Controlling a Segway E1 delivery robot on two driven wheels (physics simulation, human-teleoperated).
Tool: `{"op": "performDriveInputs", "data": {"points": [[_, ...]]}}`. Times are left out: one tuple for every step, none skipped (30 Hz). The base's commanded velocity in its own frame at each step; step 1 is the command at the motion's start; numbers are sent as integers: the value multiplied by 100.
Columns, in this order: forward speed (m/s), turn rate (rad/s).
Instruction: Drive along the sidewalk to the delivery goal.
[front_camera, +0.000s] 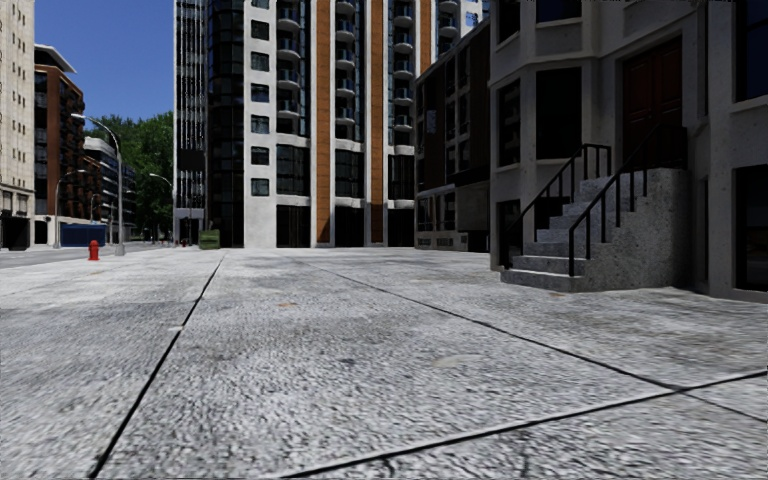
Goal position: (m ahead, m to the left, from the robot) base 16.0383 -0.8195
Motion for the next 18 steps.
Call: {"op": "performDriveInputs", "data": {"points": [[200, -20], [200, -20], [200, -14], [200, 0], [200, 0], [200, 0], [200, 0], [200, 0], [200, 0], [200, 0], [200, 0], [200, -5], [200, -9], [200, -9], [200, -13], [200, -20], [200, -24], [200, -24]]}}
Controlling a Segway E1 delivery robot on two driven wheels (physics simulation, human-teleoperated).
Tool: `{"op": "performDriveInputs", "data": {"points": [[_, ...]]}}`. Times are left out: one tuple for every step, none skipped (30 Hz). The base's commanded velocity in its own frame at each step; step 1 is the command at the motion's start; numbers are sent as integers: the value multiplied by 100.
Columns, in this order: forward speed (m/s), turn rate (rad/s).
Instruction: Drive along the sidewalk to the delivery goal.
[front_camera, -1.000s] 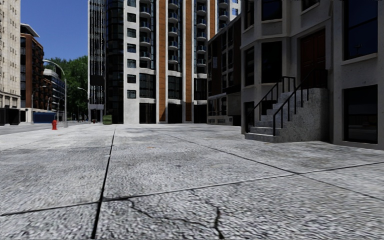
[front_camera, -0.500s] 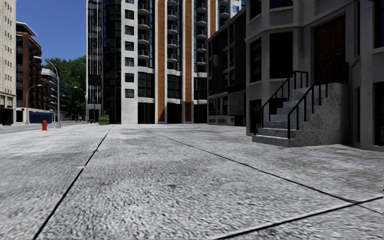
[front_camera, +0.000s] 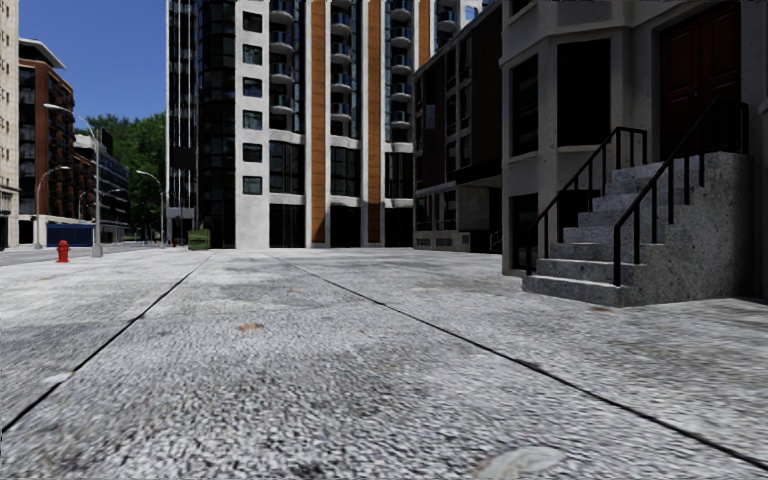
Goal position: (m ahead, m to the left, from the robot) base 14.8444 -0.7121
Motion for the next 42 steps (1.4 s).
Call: {"op": "performDriveInputs", "data": {"points": [[200, -25], [200, -26], [200, -26], [200, -26], [200, -26], [200, -26], [200, -26], [200, -26], [200, -26], [200, -21], [200, 0], [200, 0], [200, 0], [200, 0], [200, 0], [200, 0], [200, 0], [200, 0], [200, 0], [200, 0], [200, 0], [200, 0], [200, 0], [200, 0], [200, 0], [200, 0], [200, 0], [200, 0], [200, 0], [200, 0], [200, 0], [200, 0], [200, 0], [200, 0], [200, 0], [200, 0], [200, 0], [200, 0], [200, 0], [200, 0], [200, 0], [200, 0]]}}
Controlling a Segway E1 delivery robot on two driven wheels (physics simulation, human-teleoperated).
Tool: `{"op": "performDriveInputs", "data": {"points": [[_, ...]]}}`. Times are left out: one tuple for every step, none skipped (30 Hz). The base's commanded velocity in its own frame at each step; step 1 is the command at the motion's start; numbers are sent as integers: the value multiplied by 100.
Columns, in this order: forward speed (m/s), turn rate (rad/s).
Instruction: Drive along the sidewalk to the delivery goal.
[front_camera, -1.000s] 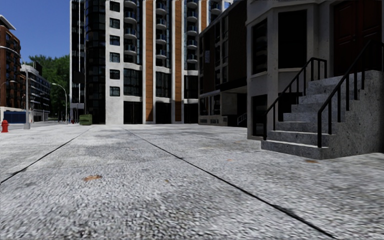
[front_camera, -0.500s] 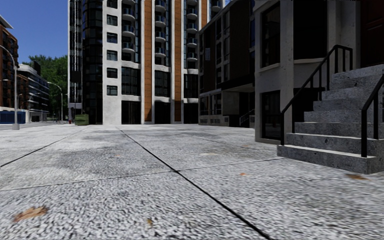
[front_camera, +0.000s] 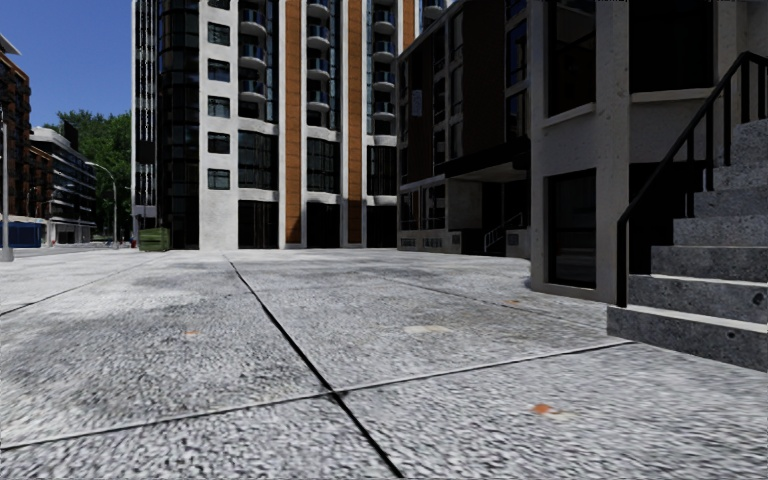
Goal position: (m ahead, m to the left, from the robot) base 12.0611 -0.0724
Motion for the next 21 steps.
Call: {"op": "performDriveInputs", "data": {"points": [[200, 0], [200, 0], [200, 0], [200, 0], [200, 0], [200, 0], [200, 0], [200, 0], [200, 0], [200, 0], [200, 0], [200, 0], [200, 0], [200, 0], [200, 0], [200, 0], [200, 0], [200, 0], [200, 0], [200, 0], [200, 0]]}}
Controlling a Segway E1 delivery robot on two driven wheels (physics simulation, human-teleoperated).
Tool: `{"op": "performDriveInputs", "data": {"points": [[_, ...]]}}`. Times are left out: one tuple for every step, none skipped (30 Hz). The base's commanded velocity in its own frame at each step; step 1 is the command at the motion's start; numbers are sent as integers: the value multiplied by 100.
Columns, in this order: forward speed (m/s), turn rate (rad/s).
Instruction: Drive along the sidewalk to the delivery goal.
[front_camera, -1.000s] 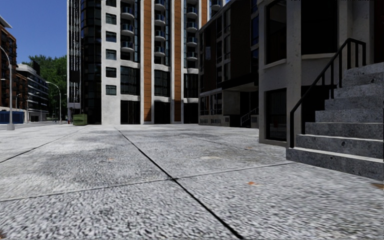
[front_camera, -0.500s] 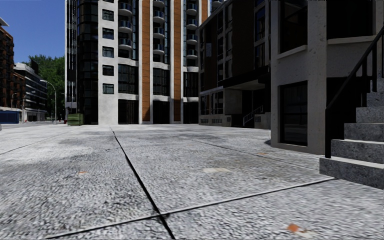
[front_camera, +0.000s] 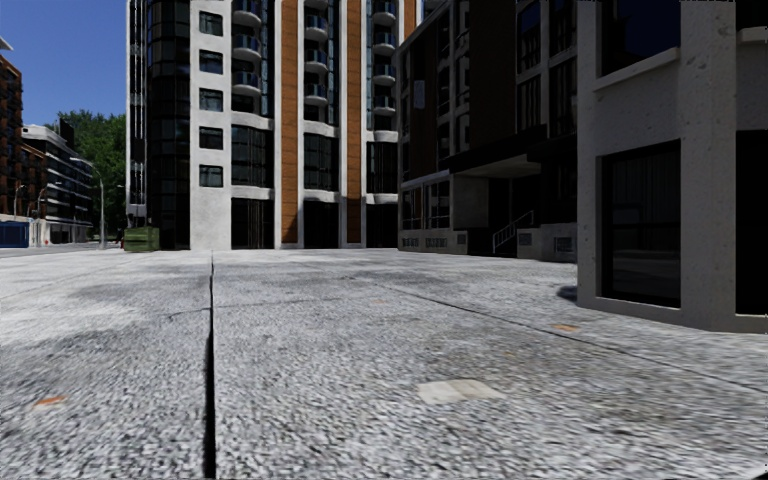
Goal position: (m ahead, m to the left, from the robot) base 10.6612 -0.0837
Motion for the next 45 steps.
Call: {"op": "performDriveInputs", "data": {"points": [[200, 0], [200, 0], [200, 0], [200, 0], [200, 0], [200, 0], [200, 0], [200, 0], [200, 0], [200, 0], [200, 0], [200, 0], [200, 0], [200, 0], [200, 0], [200, 0], [200, 0], [200, 0], [200, 0], [200, 0], [200, 0], [200, 0], [200, 0], [200, 0], [200, 0], [200, 0], [200, 0], [200, 0], [200, 0], [200, 0], [200, 0], [200, 0], [200, 0], [200, 0], [200, 0], [200, 0], [200, 0], [200, 0], [200, 0], [200, 0], [200, 0], [200, 0], [200, 0], [200, 0], [200, 0]]}}
